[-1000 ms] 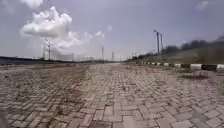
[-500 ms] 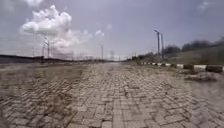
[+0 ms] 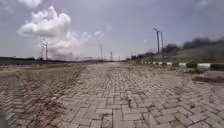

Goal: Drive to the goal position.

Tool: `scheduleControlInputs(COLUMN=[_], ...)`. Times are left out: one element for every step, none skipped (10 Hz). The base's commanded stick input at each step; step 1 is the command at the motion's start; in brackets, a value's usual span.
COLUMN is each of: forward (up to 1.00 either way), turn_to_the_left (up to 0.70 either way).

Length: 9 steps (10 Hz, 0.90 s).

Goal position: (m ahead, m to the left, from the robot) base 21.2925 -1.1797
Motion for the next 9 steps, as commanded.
scheduleControlInputs(forward=[0.85,0.85,0.85,0.85,0.85,0.85,0.85,0.85,0.85], turn_to_the_left=[0.00,0.00,0.00,0.00,0.00,0.00,0.00,0.00,0.00])
